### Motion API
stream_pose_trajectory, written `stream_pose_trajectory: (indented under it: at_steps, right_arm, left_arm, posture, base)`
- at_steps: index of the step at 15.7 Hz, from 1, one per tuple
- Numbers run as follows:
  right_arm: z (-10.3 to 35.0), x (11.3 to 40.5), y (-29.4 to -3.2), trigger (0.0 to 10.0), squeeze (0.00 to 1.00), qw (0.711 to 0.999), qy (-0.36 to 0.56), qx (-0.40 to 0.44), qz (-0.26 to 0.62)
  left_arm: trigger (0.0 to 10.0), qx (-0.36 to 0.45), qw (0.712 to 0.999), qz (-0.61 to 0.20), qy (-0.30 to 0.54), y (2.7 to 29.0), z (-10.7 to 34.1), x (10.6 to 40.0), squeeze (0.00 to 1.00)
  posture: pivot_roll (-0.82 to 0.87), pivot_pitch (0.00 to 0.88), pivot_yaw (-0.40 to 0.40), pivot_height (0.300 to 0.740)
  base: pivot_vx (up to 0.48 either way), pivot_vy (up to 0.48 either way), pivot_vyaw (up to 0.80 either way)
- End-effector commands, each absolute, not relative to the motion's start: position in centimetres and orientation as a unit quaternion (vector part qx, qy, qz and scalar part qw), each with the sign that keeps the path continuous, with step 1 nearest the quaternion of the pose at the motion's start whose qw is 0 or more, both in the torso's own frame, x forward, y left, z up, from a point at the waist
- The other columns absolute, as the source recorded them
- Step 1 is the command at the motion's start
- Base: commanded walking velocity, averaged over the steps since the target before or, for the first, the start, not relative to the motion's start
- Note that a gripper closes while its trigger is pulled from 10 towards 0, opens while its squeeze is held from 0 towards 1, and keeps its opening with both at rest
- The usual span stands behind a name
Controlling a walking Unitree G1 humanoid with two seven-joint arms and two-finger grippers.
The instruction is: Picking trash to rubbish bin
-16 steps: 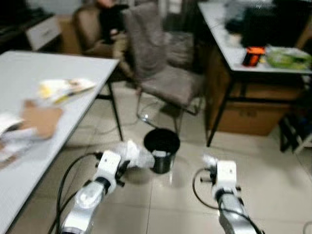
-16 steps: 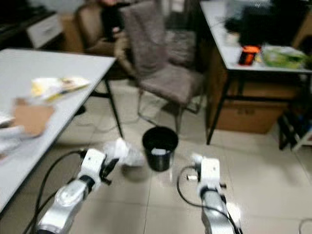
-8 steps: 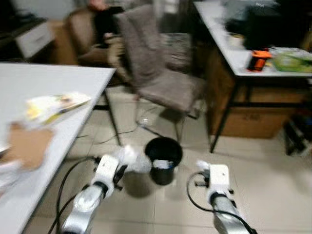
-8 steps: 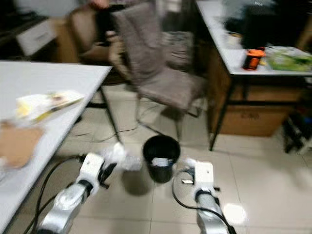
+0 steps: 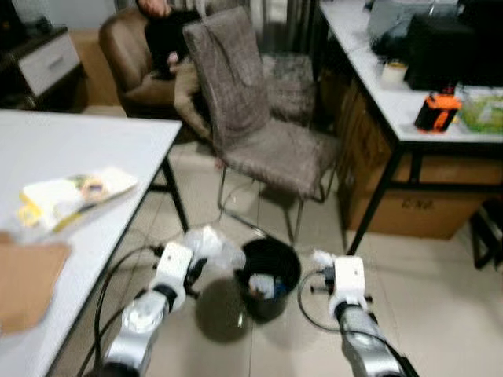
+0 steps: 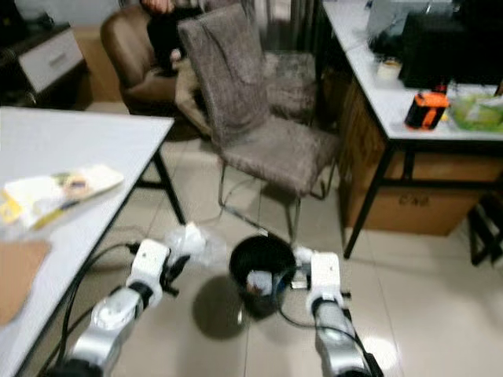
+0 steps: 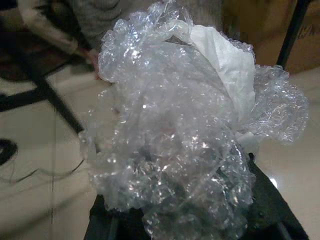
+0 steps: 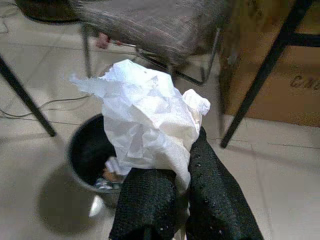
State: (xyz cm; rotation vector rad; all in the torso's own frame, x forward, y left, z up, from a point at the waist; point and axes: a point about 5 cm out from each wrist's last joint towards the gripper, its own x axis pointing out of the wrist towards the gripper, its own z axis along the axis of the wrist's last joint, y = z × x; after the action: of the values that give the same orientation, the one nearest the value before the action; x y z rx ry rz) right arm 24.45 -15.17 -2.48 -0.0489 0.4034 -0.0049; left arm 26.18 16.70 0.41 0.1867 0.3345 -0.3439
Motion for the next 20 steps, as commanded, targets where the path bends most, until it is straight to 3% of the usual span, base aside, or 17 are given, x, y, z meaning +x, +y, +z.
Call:
stream_pose_trajectory:
  at_steps: [1,6,11,16,20]
  right_arm:
    - [-2.3,24.8,-15.9,10.0,0.00,0.980,0.198,-0.033,-0.005]
    - [-2.5,24.7,-15.6,10.0,0.00,0.978,0.203,-0.034,0.015]
    - [-2.4,24.8,-15.5,10.0,0.00,0.979,0.200,-0.037,0.024]
    - [-2.6,25.2,-14.0,10.0,0.00,0.964,0.226,-0.062,0.128]
    - [-1.7,26.7,-11.9,10.0,0.00,0.950,0.229,-0.075,0.199]
  left_arm:
    - [10.0,0.091,0.967,-0.176,0.163,16.1,0.4,26.3,0.00]
    - [10.0,0.088,0.967,-0.175,0.162,16.0,0.2,26.0,0.00]
    - [10.0,0.093,0.965,-0.181,0.166,16.1,0.0,25.5,0.00]
    - [10.0,0.087,0.970,-0.157,0.164,16.8,0.1,24.8,0.00]
    - [10.0,0.131,0.972,-0.111,0.161,20.3,1.7,23.7,0.00]
  posture:
    - [-0.04,0.000,0.001,0.740]
    - [-0.04,0.000,-0.008,0.740]
    - [-0.04,0.000,-0.012,0.740]
    - [-0.03,0.026,-0.020,0.740]
    - [0.01,0.109,-0.012,0.740]
  base:
    - [0.416,0.000,0.00]
    - [0.420,0.000,-0.48]
    - [0.419,0.000,0.00]
    - [0.308,0.000,0.00]
    - [0.000,0.000,0.00]
